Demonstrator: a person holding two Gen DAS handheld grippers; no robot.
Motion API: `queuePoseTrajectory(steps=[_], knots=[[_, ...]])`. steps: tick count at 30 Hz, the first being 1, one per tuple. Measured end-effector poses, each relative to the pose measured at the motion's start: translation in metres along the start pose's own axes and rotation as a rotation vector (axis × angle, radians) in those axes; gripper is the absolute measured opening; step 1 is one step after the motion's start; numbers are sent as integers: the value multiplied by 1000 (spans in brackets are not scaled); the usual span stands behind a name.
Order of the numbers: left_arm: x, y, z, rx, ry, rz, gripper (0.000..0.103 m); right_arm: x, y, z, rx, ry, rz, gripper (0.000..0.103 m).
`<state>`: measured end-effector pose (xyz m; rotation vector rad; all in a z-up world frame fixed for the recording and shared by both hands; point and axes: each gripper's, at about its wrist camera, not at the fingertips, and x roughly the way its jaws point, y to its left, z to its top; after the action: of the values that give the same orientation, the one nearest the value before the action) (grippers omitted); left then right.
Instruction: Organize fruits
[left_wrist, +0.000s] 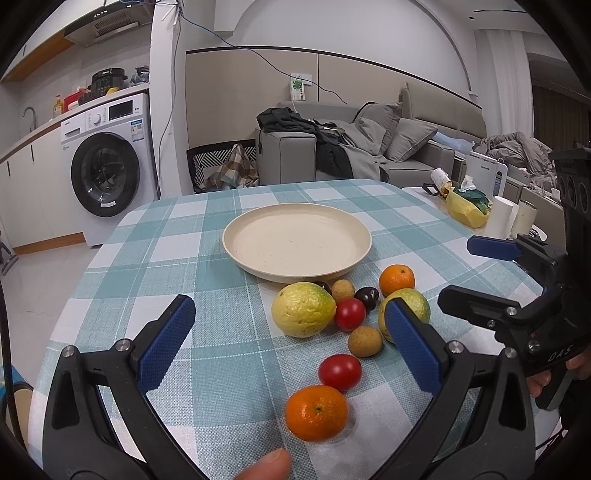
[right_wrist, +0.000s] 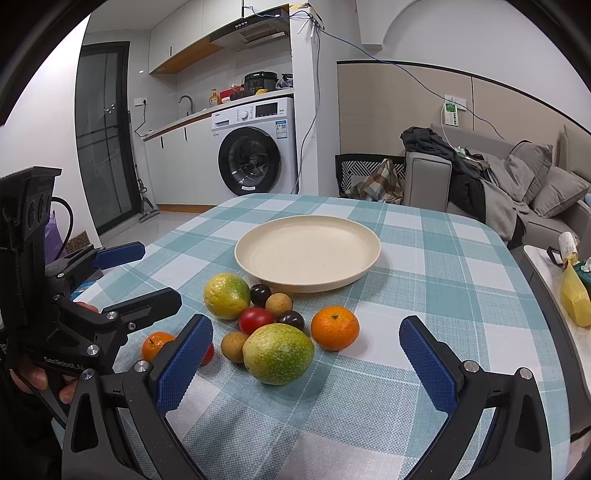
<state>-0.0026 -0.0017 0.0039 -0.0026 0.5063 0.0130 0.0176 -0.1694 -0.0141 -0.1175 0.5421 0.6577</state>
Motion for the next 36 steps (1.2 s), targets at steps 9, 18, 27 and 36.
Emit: queuePoseTrajectory(steps=[9, 18, 27, 36], knots=[[7, 5, -2, -29, 39, -12, 102, 8, -4, 2, 18, 41, -12, 103], [12, 5, -4, -18, 4, -5, 102, 13, -3, 3, 17, 66, -3, 103], [13, 12, -7, -29, 62, -23, 102, 17, -7, 10, 52, 109, 86, 103], [3, 16, -13, 1, 165, -41, 102, 27, 3, 5, 36, 173, 118, 95]])
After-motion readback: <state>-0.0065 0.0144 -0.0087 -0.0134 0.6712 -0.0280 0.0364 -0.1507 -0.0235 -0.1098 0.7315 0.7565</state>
